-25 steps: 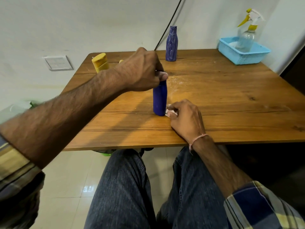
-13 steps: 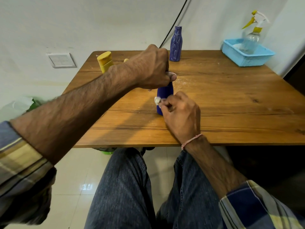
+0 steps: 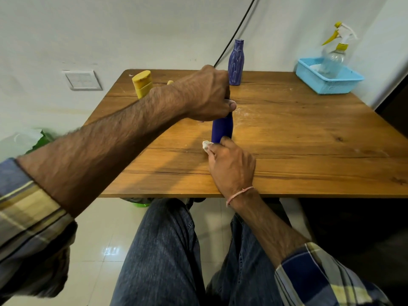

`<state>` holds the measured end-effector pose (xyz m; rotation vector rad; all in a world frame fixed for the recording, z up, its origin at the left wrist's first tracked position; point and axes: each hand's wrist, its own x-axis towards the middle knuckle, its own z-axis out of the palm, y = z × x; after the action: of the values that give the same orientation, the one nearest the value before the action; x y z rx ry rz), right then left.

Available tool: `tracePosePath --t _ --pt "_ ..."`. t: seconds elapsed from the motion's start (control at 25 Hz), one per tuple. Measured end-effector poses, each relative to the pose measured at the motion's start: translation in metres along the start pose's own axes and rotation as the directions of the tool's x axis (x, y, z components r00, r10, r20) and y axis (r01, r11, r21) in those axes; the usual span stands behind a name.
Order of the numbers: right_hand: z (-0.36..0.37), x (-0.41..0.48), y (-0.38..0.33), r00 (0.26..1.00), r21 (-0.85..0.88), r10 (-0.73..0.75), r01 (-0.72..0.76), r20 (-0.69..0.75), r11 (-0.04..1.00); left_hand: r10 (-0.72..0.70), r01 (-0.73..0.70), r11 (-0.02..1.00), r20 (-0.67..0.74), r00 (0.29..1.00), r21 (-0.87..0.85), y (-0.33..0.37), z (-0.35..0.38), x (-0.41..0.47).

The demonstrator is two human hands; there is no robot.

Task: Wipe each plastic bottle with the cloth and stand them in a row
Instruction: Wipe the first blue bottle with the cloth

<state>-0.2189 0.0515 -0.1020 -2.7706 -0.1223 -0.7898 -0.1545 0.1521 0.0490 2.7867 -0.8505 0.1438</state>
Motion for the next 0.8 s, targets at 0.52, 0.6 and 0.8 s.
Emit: tracePosePath --t 0.52,0.6,0.8 --pt "-0.020 0.015 0.048 0.970 0.411 0.239 -0.203 -0.038 0.889 0.120 -0.120 0.993 0.065 0.991 -0.005 0.002 -0.006 -0.009" --pt "-0.024 0.014 0.044 0.960 0.552 0.273 -0.196 -0.060 0.811 0.128 -0.128 0.992 0.068 0.989 -0.006 0.001 -0.006 -0.010" --pt "-0.017 0.005 0.043 0.976 0.494 0.205 -0.212 0.068 0.843 0.112 -0.103 0.990 0.094 0.989 -0.098 -0.003 -0.007 -0.014"
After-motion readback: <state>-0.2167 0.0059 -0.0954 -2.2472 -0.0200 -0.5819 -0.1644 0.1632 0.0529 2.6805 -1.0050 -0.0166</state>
